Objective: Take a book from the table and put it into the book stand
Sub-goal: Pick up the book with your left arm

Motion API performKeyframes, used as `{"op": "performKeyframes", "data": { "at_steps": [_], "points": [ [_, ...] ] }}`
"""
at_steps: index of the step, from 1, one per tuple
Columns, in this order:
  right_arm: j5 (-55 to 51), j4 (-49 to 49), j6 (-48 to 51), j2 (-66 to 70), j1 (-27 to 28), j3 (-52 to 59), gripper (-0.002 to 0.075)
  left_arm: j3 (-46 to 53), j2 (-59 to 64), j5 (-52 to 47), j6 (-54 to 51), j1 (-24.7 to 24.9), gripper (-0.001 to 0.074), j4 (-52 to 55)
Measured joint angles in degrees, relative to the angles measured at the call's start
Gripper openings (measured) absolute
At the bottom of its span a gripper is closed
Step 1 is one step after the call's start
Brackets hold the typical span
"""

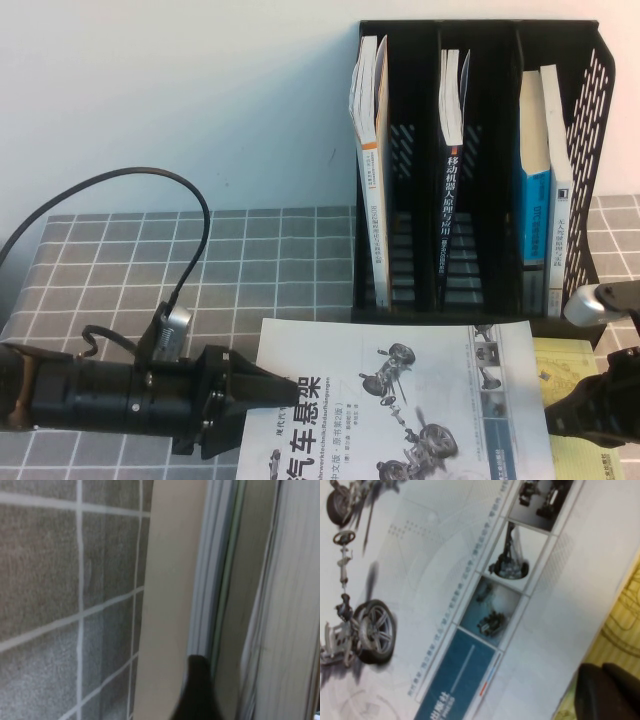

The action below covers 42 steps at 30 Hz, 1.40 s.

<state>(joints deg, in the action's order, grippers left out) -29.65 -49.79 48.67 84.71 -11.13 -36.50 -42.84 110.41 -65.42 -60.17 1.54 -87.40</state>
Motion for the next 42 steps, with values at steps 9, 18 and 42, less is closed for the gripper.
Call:
{"op": "performKeyframes", "data": {
  "at_steps": [9, 18, 42],
  "points": [
    [0.0, 0.0, 0.4, 0.0, 0.0, 0.0, -0.0003, 0.0, 0.1, 0.4, 0.0, 0.0, 0.0192, 0.7],
    [-3.5, 7.0, -0.9, -1.6, -0.1, -1.9, -0.0003, -3.8, -1.1, -0.6, 3.6, 0.0, 0.0113, 5.0],
    [-9.2, 28.4, -20.4, -19.6, -0.1, -17.2, -0.0003, -31.1, -29.8, -3.3, 36.0, 0.0, 0.0112, 27.7]
  ]
}}
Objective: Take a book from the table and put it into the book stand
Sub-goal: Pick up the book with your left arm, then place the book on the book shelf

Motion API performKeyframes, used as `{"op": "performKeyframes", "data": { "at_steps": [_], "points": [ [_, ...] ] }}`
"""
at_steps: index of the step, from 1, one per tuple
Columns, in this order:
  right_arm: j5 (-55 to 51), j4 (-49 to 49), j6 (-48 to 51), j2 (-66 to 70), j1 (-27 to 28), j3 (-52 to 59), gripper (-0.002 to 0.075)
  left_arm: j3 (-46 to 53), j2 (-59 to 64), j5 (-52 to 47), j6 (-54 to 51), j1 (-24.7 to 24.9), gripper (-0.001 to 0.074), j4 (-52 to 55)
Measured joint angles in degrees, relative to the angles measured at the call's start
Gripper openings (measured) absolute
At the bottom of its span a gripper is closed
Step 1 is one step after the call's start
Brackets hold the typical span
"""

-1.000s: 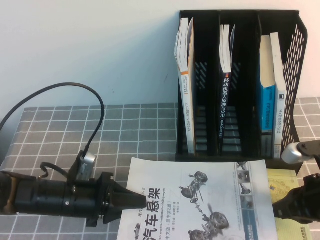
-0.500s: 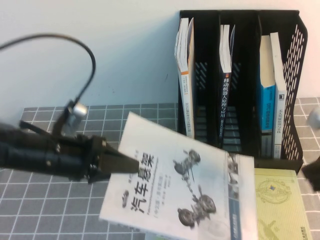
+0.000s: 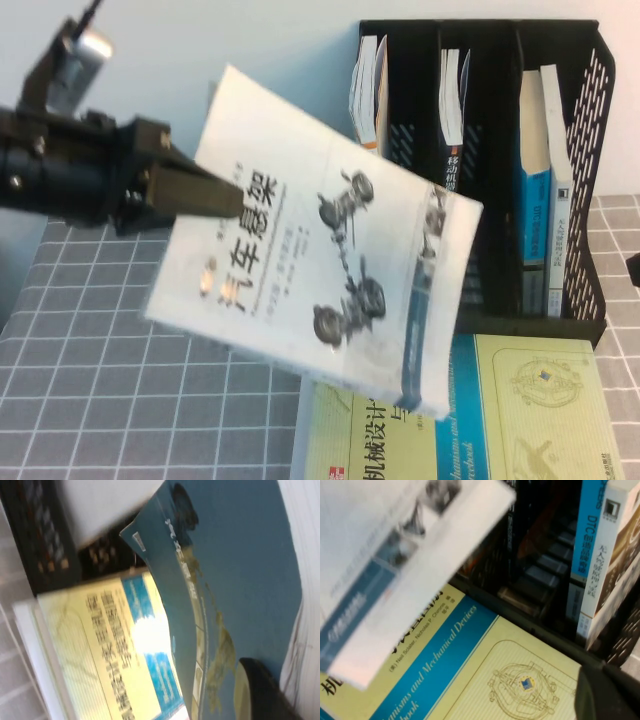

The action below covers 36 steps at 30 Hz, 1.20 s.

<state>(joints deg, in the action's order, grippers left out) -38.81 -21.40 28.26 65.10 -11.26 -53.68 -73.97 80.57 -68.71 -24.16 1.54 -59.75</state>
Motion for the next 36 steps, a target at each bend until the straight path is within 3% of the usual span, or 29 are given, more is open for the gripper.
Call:
{"op": "performKeyframes", "data": {
  "at_steps": [8, 19, 36],
  "points": [
    [-0.1, 0.0, 0.0, 0.0, 0.0, 0.0, -0.0003, -15.6, 0.0, -3.8, 7.0, 0.0, 0.0112, 3.2],
    [-0.1, 0.0, 0.0, 0.0, 0.0, 0.0, -0.0003, -35.4, 2.6, -1.5, 15.4, 0.0, 0.0112, 3.7],
    [-0.2, -1.5, 0.0, 0.0, 0.0, 0.0, -0.0003, -38.1, 13.9, 0.2, 18.1, 0.0, 0.0112, 8.9]
  ]
}}
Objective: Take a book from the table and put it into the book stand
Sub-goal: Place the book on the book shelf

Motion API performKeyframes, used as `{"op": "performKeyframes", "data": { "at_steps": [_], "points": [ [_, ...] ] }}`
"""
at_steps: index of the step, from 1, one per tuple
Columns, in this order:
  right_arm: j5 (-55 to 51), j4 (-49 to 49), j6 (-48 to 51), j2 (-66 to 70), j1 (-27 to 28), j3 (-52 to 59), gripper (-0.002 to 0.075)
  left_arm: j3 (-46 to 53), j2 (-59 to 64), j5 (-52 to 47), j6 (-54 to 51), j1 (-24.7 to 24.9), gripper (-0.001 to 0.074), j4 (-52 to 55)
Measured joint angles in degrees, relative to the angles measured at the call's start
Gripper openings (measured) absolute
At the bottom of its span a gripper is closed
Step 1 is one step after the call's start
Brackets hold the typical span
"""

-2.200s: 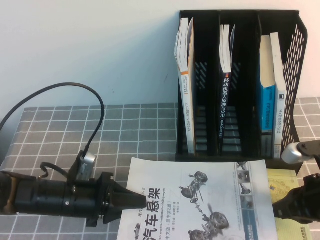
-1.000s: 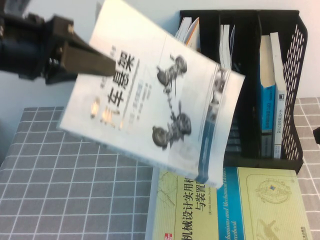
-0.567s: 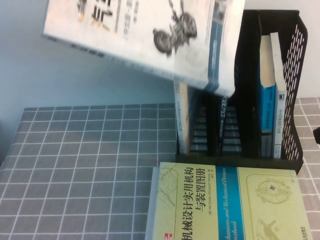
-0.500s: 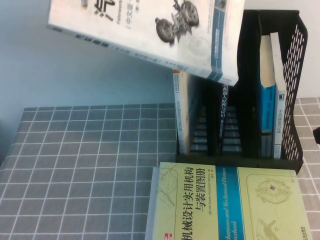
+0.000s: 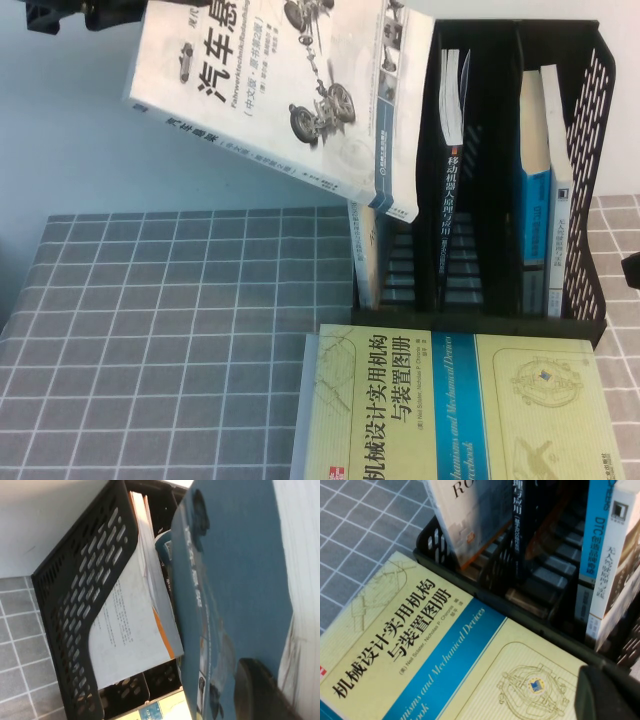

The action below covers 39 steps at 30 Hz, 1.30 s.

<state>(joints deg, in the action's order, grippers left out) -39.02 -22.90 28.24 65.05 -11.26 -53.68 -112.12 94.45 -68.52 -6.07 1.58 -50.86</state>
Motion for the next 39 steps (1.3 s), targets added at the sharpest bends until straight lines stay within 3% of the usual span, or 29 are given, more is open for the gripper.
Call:
{"op": "performKeyframes", "data": {
  "at_steps": [12, 21, 28, 35, 39],
  "points": [
    [0.0, 0.0, -0.1, 0.0, 0.0, 0.0, -0.0003, 0.0, 0.1, -1.2, -0.1, 0.0, 0.0112, 1.2],
    [0.0, -0.1, 0.4, 0.0, 0.0, 0.0, -0.0003, -5.8, 0.1, -1.5, -1.0, 0.1, 0.0112, -6.8],
    [0.0, -0.1, 0.4, 0.0, 0.0, 0.0, -0.0003, -11.7, -0.7, -1.7, 2.9, 1.9, 0.0112, -1.1],
    [0.2, -0.4, 0.4, 0.0, 0.0, 0.0, -0.0003, -11.8, 0.7, -3.5, 6.1, 9.9, 0.0111, 15.1],
    [0.0, -0.4, 0.4, 0.0, 0.0, 0.0, -0.0003, -11.8, 1.7, -3.9, 8.4, 11.8, 0.0111, 20.5]
  ]
}}
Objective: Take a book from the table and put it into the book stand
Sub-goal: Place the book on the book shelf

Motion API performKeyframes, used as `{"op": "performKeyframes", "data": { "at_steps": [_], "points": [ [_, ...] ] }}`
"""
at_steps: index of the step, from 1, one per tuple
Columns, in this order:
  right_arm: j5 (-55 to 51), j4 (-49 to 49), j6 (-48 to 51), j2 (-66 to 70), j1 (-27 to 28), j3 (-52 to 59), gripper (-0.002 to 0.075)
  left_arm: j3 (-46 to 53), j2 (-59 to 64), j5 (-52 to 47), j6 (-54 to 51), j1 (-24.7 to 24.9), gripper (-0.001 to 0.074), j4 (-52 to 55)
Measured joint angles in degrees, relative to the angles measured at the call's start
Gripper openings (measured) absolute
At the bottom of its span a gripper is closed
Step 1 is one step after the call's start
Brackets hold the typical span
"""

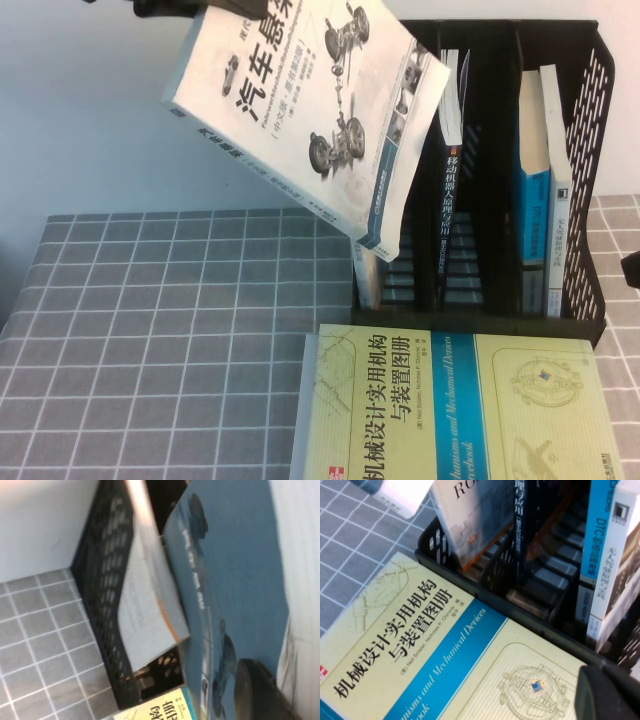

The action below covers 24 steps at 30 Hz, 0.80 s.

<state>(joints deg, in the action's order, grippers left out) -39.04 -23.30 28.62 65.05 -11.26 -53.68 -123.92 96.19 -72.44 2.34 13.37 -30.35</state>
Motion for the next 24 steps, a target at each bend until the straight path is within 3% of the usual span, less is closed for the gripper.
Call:
{"op": "performKeyframes", "data": {
  "at_steps": [15, 24],
  "points": [
    [0.5, -4.3, 0.8, 0.0, 0.0, 0.0, -0.0003, 0.0, 1.9, 0.1, 8.2, 0.3, 0.0111, 2.2],
    [2.0, -7.6, 2.6, 0.0, 0.0, 0.0, -0.0003, 0.0, 3.5, 4.7, 16.9, 9.4, 0.0111, 18.6]
  ]
}}
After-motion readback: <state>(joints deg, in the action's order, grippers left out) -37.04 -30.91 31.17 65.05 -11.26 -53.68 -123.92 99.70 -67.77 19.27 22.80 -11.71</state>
